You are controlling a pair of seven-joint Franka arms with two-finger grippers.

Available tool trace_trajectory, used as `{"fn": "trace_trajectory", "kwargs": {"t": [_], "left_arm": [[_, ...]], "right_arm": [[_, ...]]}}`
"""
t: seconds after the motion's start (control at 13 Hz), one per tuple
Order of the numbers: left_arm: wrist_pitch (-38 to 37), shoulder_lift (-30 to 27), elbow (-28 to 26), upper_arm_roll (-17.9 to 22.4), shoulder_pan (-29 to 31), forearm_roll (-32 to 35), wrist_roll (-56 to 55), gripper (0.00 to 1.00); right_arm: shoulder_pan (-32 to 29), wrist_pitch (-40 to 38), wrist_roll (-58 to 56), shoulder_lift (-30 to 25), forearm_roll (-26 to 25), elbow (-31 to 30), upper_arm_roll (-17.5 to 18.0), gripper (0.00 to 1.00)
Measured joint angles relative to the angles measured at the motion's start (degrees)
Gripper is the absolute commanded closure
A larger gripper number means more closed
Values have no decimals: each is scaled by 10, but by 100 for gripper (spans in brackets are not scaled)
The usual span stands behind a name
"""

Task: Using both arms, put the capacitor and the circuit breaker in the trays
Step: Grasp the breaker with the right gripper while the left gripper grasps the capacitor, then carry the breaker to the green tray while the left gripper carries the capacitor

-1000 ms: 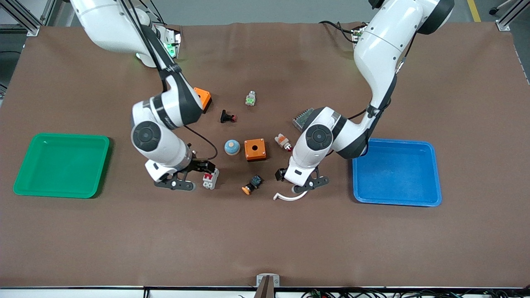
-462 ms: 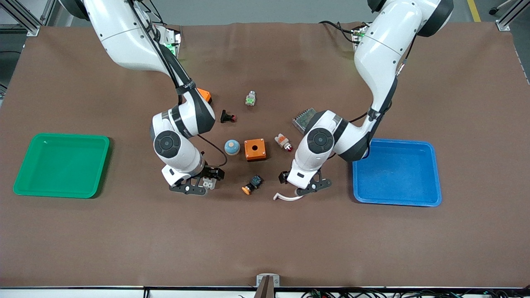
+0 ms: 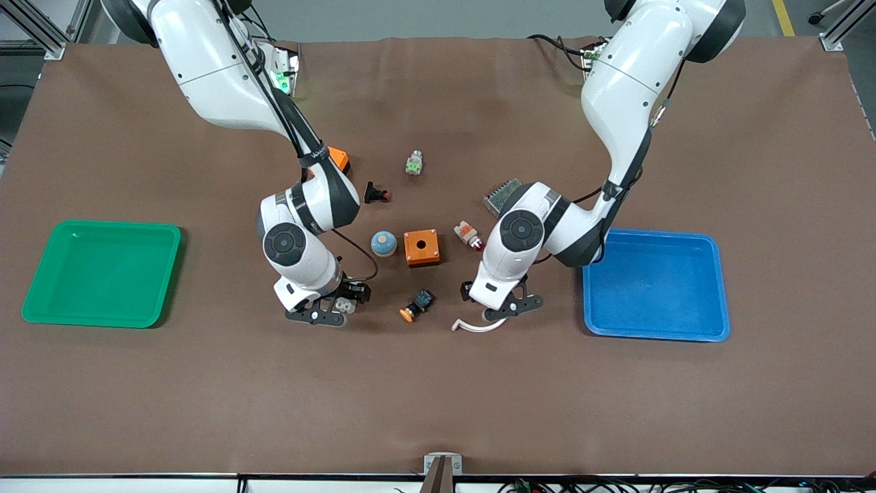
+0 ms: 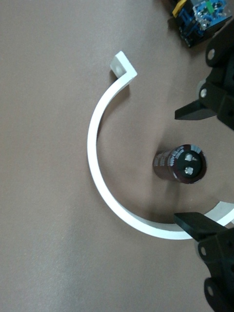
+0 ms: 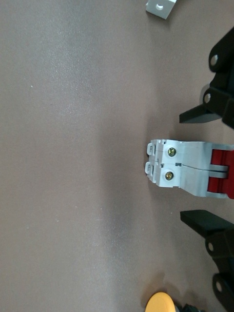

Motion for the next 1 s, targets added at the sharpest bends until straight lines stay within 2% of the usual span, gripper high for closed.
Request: {"fn": "trace_trajectory", "kwargs": {"t": [0.15, 0.23, 0.31, 0.69, 1.0], "left_arm": [[0, 1, 0, 0, -4, 0, 0, 27], [0, 1, 0, 0, -4, 0, 0, 30], [0, 1, 0, 0, -4, 0, 0, 34], [0, 1, 1, 1, -2, 0, 0, 45], [0, 2, 1, 2, -2, 0, 0, 53]], "right_arm": [[0, 0, 0, 0, 0, -1, 0, 73], [0, 0, 1, 0, 0, -1, 0, 91], [0, -1, 7, 0, 0, -3, 0, 100], [-10, -29, 21, -5, 0, 7, -10, 100], [-101, -177, -34, -69, -1, 53, -18, 100]]}}
